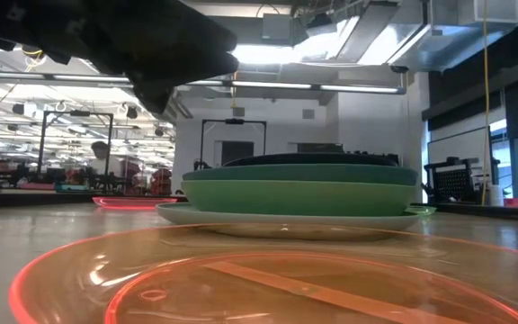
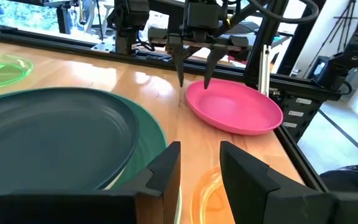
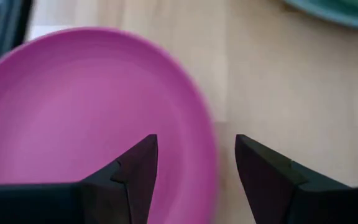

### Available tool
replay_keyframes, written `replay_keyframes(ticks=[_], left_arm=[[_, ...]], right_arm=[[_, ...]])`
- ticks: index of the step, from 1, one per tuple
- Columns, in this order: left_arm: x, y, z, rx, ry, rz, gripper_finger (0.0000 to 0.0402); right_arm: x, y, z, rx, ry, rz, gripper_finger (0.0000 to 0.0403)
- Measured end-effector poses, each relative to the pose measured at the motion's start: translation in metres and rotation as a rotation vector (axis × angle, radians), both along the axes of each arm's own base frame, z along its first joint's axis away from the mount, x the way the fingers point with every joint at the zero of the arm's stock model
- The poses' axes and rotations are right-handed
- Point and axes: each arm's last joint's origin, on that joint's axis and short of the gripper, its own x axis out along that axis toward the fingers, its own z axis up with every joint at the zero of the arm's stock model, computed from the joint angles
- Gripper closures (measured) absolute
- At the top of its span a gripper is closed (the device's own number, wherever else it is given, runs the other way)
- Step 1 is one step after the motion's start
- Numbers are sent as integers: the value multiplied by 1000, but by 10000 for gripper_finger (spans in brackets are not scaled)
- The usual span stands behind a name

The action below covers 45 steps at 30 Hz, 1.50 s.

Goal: Stack plastic plates
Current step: Stack the pink plate on top of the black plate

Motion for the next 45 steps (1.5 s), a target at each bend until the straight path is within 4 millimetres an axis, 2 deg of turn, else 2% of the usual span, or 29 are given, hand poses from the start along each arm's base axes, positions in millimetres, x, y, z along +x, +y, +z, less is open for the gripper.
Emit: replay_keyframes(ticks=[8, 16, 20, 28, 33, 36, 45], left_arm=[[0, -1, 0, 1, 3, -2, 296], [0, 0, 0, 3, 3, -2, 296], [0, -1, 0, -1, 3, -2, 296], [0, 0, 0, 2, 3, -1, 296], [0, 0, 0, 1, 3, -1, 296], [0, 0, 0, -2, 4, -1, 296], [0, -1, 0, -3, 4, -1, 296]], right_arm=[[1, 0, -7, -49, 11, -18, 201], [4, 4, -28, -108, 83, -15, 204], [4, 6, -32, -102, 108, -18, 242], [4, 5, -30, -104, 111, -26, 388], [3, 5, -29, -93, 107, -48, 382], [2, 2, -26, -90, 97, -54, 393], [-4, -9, 1, -85, -8, -55, 401]])
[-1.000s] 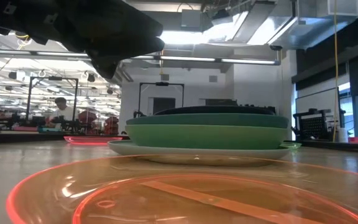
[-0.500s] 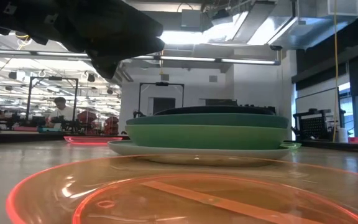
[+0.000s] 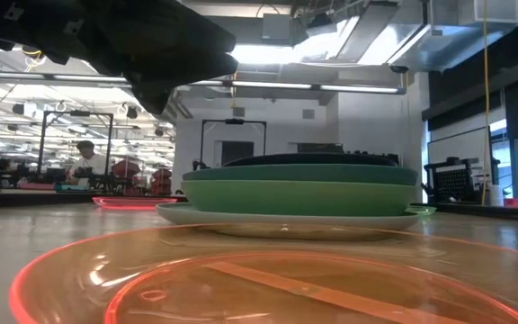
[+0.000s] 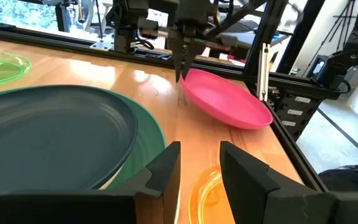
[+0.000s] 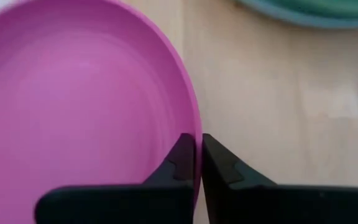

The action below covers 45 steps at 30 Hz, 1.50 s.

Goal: Stack plastic plates
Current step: Stack the pink plate on top of the black plate

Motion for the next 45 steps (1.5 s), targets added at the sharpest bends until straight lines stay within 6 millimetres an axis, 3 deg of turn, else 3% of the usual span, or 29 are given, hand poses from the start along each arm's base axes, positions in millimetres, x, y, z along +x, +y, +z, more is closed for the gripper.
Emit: replay_keyframes(ticks=[9, 16, 25, 38, 45], left_arm=[[0, 0, 0, 0, 0, 1, 296], [0, 0, 0, 0, 0, 1, 296], [0, 0, 0, 0, 0, 1, 296], [0, 0, 0, 0, 0, 1, 296], [0, 0, 0, 0, 0, -1, 296]], right_arm=[[1, -24, 33, -14, -185, -55, 402], [21, -51, 44, -80, -270, -153, 402], [51, -74, 64, -49, -423, -138, 401], [82, -124, 79, -70, -579, -247, 401], [99, -151, 73, -81, -600, -310, 401]])
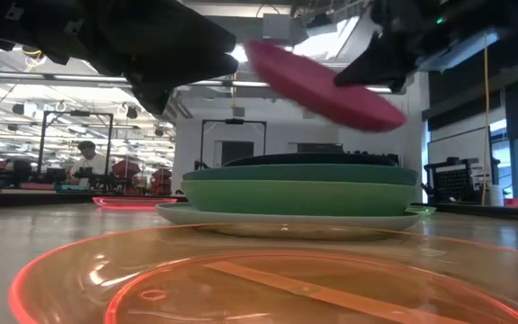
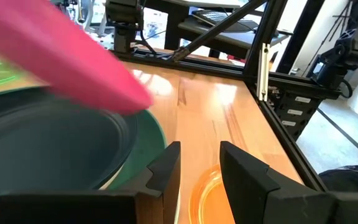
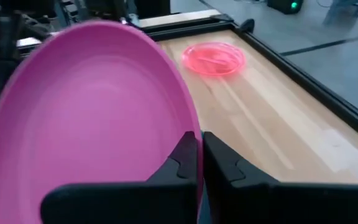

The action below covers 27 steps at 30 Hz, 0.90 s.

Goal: Stack plastic plates
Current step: Stack the pink plate on top of the black plate

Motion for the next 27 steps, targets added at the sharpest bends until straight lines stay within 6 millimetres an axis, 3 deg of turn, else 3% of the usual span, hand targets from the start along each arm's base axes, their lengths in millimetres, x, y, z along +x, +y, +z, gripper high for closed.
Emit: replay_keyframes(ticks=[9, 18, 22, 27], left_arm=[[0, 0, 0, 6, 0, -1, 296], [1, 1, 0, 8, 1, 1, 296], [1, 1, 0, 8, 1, 1, 296], [1, 1, 0, 8, 1, 2, 296]], right_arm=[[20, -27, -23, 44, 54, -24, 401], [31, -29, -50, 87, 166, 17, 397], [33, -29, -57, 85, 196, 10, 368], [34, -29, -59, 83, 202, 13, 293]])
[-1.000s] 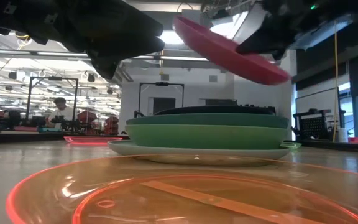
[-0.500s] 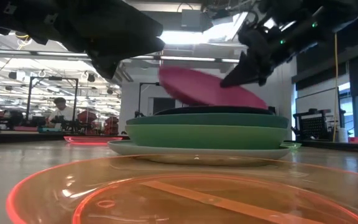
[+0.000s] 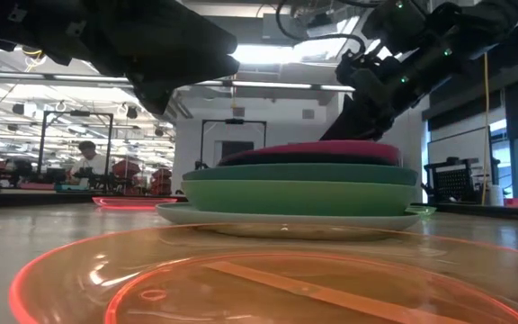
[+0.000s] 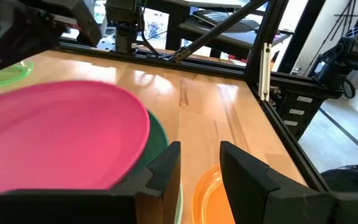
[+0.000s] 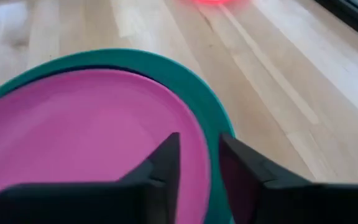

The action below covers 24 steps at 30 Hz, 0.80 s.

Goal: Stack plastic plates
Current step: Stack the pink plate on top of the black plate, then stack the light pink plate on top of the pink plate

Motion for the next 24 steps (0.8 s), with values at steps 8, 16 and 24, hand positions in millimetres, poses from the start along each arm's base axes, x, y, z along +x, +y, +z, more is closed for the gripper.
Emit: replay_keyframes(ticks=[8, 16, 24], left_arm=[[0, 0, 0, -1, 0, 0, 296], [0, 0, 0, 0, 0, 0, 296], [2, 3, 0, 0, 0, 11, 296]], right_arm=[[-5, 1, 12, -63, -27, 44, 211], [-30, 16, 44, -51, -84, 147, 198], [-47, 63, 48, -147, -48, 237, 198]])
